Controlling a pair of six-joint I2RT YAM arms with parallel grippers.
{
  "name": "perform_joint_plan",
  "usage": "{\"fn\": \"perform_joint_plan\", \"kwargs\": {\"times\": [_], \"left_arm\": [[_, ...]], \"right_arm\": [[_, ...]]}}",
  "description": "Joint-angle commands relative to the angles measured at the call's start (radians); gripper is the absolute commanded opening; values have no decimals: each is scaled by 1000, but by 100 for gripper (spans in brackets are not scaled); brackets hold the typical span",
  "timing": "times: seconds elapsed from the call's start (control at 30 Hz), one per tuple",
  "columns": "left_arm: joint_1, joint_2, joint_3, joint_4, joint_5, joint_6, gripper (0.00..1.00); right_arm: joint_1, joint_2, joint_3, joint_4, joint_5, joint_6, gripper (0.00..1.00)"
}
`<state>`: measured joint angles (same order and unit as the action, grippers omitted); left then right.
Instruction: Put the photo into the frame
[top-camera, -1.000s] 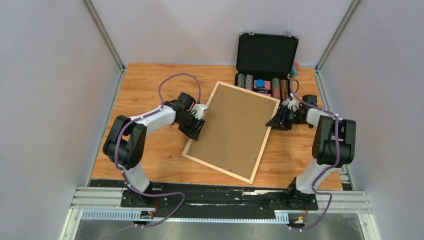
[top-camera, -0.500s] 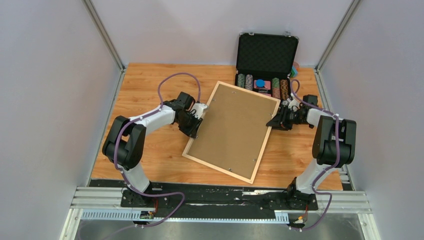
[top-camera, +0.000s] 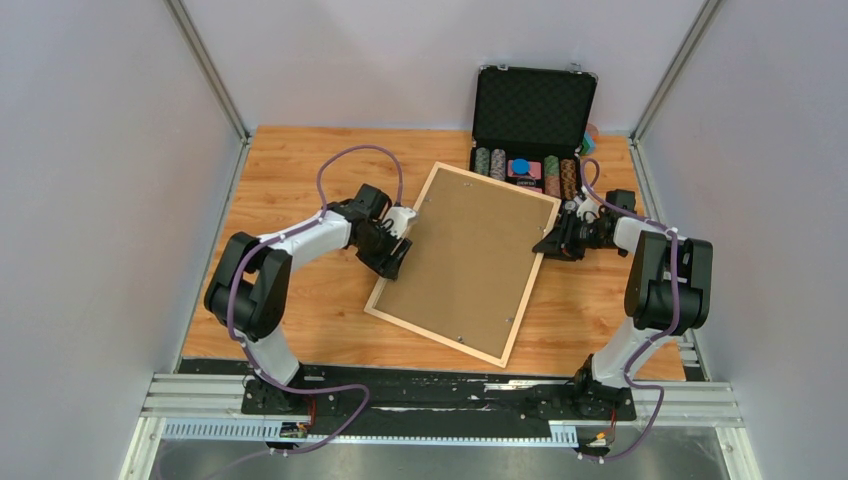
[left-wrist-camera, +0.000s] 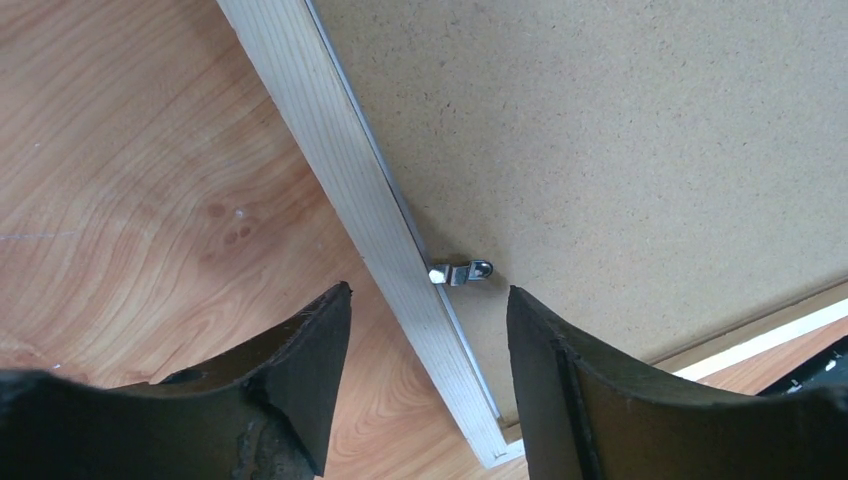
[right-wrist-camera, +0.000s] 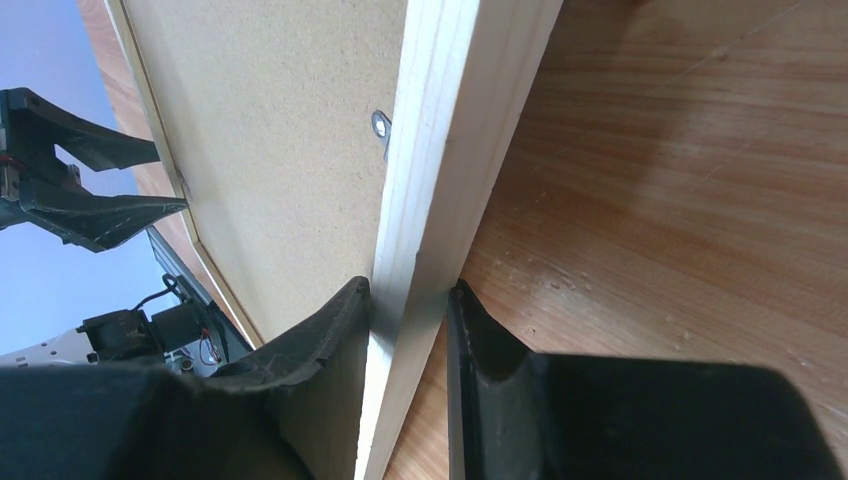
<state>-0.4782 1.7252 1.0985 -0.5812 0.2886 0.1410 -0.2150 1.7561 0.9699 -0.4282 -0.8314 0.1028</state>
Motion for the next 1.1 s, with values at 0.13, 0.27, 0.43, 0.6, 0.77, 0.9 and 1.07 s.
{"fn": "perform_joint_plan", "kwargs": {"times": [0.13, 0.27, 0.43, 0.6, 0.77, 0.9, 1.07], "left_arm": [[-5, -37, 73, 16, -11, -20, 67], [-5, -5, 95, 33, -31, -37, 65], [-5, 39, 110, 51, -53, -40, 61], [-5, 54, 95, 55, -46, -31, 60], [-5, 58, 72, 51, -44, -17, 57], [-5, 40, 54, 42, -59, 0, 56], [-5, 10, 36, 35, -75, 13, 55]], "right_arm": [[-4, -52, 31, 47, -68, -38, 3], [-4, -52, 30, 47, -67, -38, 3], [-4, -52, 31, 47, -69, -38, 3], [-4, -50, 30, 47, -69, -40, 3], [-5, -48, 31, 46, -67, -39, 3], [-6, -50, 30, 46, -67, -40, 3], [-6, -48, 30, 46, -67, -38, 3]]}}
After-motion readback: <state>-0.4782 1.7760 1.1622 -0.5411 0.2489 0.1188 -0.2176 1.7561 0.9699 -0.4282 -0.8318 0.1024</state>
